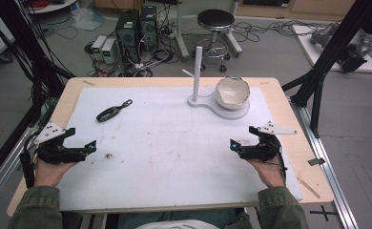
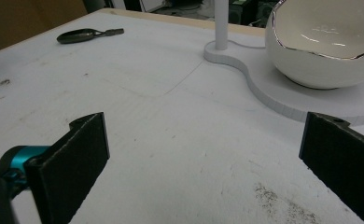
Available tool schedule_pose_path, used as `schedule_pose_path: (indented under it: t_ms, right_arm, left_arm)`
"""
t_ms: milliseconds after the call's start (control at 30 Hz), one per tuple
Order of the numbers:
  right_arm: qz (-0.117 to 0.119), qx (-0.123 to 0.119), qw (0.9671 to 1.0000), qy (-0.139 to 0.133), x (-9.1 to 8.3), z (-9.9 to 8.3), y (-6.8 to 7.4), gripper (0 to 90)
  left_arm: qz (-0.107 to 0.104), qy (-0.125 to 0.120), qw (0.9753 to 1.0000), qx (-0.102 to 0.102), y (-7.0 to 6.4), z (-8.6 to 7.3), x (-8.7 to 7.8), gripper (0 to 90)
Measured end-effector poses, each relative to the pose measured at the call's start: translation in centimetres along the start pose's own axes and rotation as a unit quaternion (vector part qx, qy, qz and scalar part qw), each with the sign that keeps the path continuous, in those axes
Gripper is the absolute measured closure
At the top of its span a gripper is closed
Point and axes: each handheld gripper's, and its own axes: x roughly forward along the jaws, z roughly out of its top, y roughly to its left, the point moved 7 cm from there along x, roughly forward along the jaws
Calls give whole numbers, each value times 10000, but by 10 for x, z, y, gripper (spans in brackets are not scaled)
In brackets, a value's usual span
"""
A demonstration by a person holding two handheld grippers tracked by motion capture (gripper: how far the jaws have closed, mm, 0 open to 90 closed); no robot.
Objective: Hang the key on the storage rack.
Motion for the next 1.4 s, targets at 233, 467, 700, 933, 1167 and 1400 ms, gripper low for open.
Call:
schedule_pose_path:
  t_ms: [233,467,700,933,1167,1400]
  right_arm:
    - [27,29,10000,37,1,-1,-1,5]
    - [54,63,9999,96,1,-2,0,5]
    - [63,-27,9997,247,4,-5,3,6]
    - [55,9,9996,275,4,-5,1,5]
    - [33,1,9994,339,6,-6,1,5]
    - [34,5,9992,390,7,-7,1,6]
  left_arm:
    - [-22,156,9998,-75,0,-8,0,62]
    - [-54,216,9997,-75,0,-10,0,62]
    - [-126,426,9990,56,-2,-15,6,62]
    - [-205,520,9984,79,-3,-15,10,62]
    - [-239,698,9969,287,-1,-2,15,62]
    - [-327,900,9942,491,4,14,23,62]
